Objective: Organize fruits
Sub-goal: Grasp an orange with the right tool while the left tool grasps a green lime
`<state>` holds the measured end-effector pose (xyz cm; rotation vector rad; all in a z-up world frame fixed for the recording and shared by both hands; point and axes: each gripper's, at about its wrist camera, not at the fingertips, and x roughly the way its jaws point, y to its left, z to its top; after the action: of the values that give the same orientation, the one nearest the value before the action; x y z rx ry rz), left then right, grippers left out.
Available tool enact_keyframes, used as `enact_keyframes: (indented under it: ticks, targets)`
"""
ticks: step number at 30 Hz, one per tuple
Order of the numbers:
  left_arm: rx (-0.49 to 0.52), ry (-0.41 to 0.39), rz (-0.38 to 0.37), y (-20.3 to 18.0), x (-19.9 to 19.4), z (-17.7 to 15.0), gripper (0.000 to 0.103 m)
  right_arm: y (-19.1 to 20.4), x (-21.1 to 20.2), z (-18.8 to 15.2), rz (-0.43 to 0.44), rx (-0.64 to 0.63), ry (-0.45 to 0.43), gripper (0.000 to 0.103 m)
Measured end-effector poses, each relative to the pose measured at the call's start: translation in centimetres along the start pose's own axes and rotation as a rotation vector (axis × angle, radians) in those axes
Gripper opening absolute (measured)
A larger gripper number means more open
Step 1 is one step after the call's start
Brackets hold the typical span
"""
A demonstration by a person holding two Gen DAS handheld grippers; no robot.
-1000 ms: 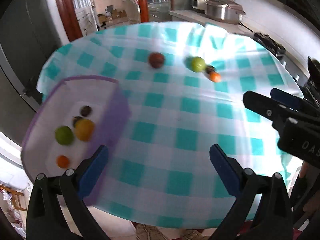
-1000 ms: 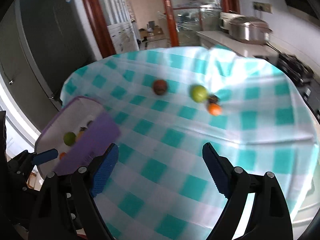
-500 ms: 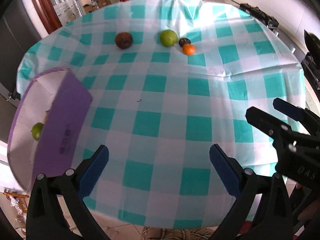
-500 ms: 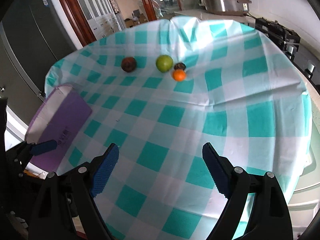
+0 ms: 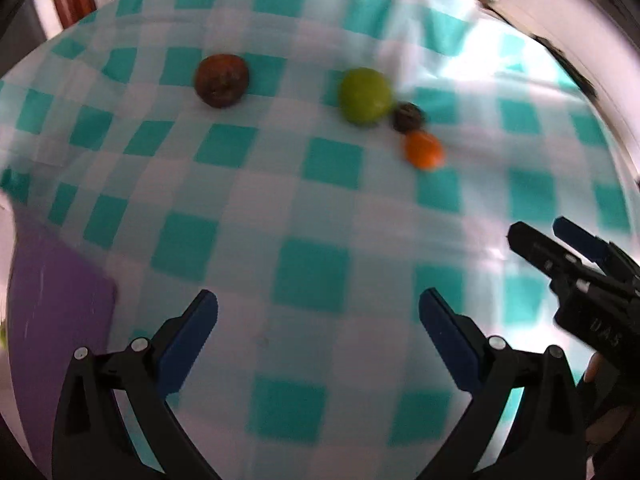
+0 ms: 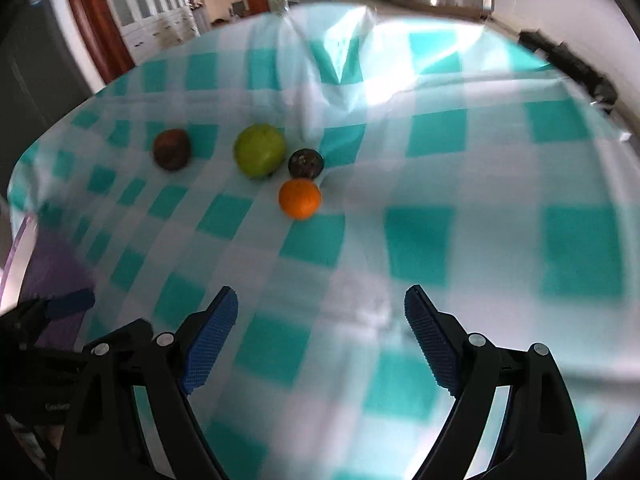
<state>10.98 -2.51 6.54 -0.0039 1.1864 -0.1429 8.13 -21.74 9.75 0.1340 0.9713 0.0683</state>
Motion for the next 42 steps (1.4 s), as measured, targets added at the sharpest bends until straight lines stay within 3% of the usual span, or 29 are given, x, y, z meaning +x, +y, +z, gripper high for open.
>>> enact_keyframes:
  ticks: [3, 7, 14, 18, 19, 26, 29, 32, 37, 38, 42]
  targets:
    - [-0.061, -0.010, -0.001, 2.4, 2.2, 2.6, 0.101, 1.0, 3.3, 2.1, 0.014, 0.003, 0.016, 0.082]
    - [-0.155, -0.048, -0.082, 4.9, 3.7, 6.4, 0.101, 2.2, 7.7, 4.2, -0.006, -0.017, 0.042, 0.076]
    - [-0.112, -0.078, -0.207, 3.2, 6.6, 12.8, 0.101, 3.0, 11.8, 5.3, -0.050, -0.043, 0.042, 0.073]
    - [-0.096, -0.079, -0.244, 1.7, 8.6, 15.4, 0.101, 3.1, 12.0, 5.0, -0.067, -0.060, -0.002, 0.042]
    - [-0.094, -0.075, -0.255, 1.2, 9.1, 15.9, 0.101, 2.9, 11.9, 4.9, -0.068, -0.056, -0.007, 0.042]
    - [-0.058, -0.062, -0.284, -1.8, 12.1, 17.9, 0.101, 1.9, 10.6, 3.1, -0.057, 0.002, -0.014, 0.041]
    - [-0.078, -0.076, -0.221, -2.5, 13.4, 18.6, 0.100, 1.7, 10.4, 2.9, -0.047, 0.017, -0.010, 0.041]
    - [-0.122, -0.074, -0.218, -2.1, 14.7, 19.1, 0.091, 1.6, 10.0, 2.5, -0.040, 0.023, -0.004, 0.041]
    - [-0.036, -0.096, -0.222, -2.4, 14.7, 18.5, 0.085, 1.6, 9.2, 2.6, -0.037, 0.025, 0.006, 0.041]
    - [-0.026, -0.091, -0.249, -2.3, 14.5, 18.2, 0.065, 1.7, 8.7, 2.3, -0.036, 0.022, 0.002, 0.041]
    - [-0.049, -0.036, -0.274, -0.9, 13.4, 16.1, 0.063, 2.1, 5.7, 1.6, -0.022, 0.008, -0.029, 0.041]
